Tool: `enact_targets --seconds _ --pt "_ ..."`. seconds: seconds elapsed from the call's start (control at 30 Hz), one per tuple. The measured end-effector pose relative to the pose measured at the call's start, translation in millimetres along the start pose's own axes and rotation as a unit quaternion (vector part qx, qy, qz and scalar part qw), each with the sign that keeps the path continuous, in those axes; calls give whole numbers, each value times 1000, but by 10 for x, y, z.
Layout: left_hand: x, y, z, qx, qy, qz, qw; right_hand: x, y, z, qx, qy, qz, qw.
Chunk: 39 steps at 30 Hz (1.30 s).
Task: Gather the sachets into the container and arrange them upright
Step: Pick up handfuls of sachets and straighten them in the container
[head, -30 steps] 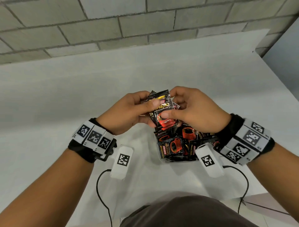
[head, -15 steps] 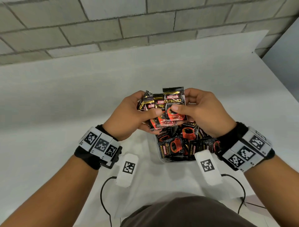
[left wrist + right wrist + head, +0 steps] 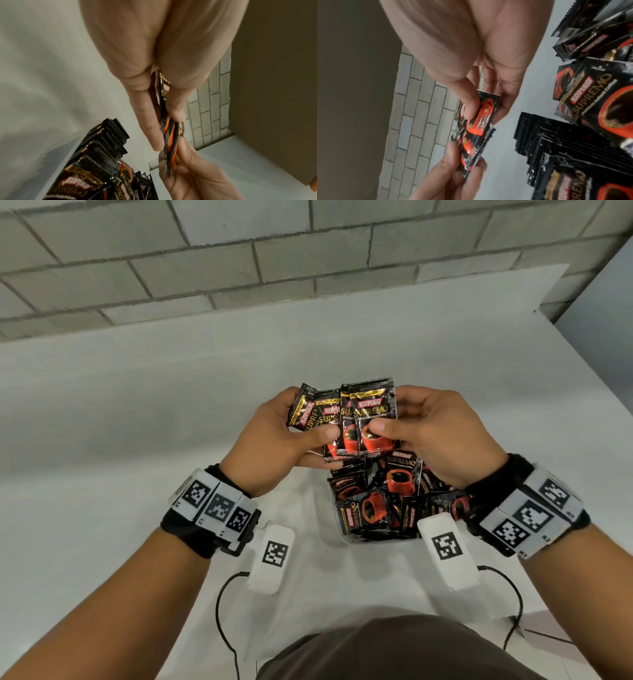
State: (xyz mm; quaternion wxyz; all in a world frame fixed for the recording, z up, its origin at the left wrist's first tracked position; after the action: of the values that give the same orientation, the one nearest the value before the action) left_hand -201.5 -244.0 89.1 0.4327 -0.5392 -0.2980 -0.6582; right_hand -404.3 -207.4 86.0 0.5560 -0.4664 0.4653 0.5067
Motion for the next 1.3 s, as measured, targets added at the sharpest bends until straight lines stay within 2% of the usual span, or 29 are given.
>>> enact_targets --seconds 0.17,0.27,0.33,0.4,0.5,0.63,0.73,0.87,1.13,1.3 --pt "6 -91 -5 -53 10 -30 998 64 -94 7 -32 -29 18 999" --pt "-30 -72 -7 -76 18 -16 997 63 -57 -1 -17 -26 -1 1000" --pt "-42 -13 -33 -45 12 -14 999 61 -21 -7 1 -23 -10 1000" --pt "-29 87 -57 13 0 -21 1000 63 22 -22 17 -23 -20 999" --pt "1 200 -83 52 -11 -96 994 14 97 -35 25 -10 -12 1000" --pt "24 147 -66 -10 -10 -185 983 -19 38 -17 -22 3 52 998" --pt "42 87 -60 -54 -7 -200 978 5 -2 -8 -8 22 117 993" --pt "43 131 -101 -38 3 -210 977 -20 -18 20 -17 29 110 993" --pt "61 16 -58 -18 -15 -97 995 60 -67 23 -24 -13 100 995" --pt "47 -54 -17 -53 -8 -67 996 105 -116 23 -48 -37 48 997"
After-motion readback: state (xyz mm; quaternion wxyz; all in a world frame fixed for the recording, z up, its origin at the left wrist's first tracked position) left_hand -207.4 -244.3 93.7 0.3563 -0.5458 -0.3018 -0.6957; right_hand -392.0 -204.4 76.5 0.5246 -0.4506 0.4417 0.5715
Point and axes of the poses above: each hand's wrist, its own z-axis away from the middle knuckle, its own y-axis out of the back of the hand, x = y × z, the point moved 5 cm from there along -z, towards the middle knuckle
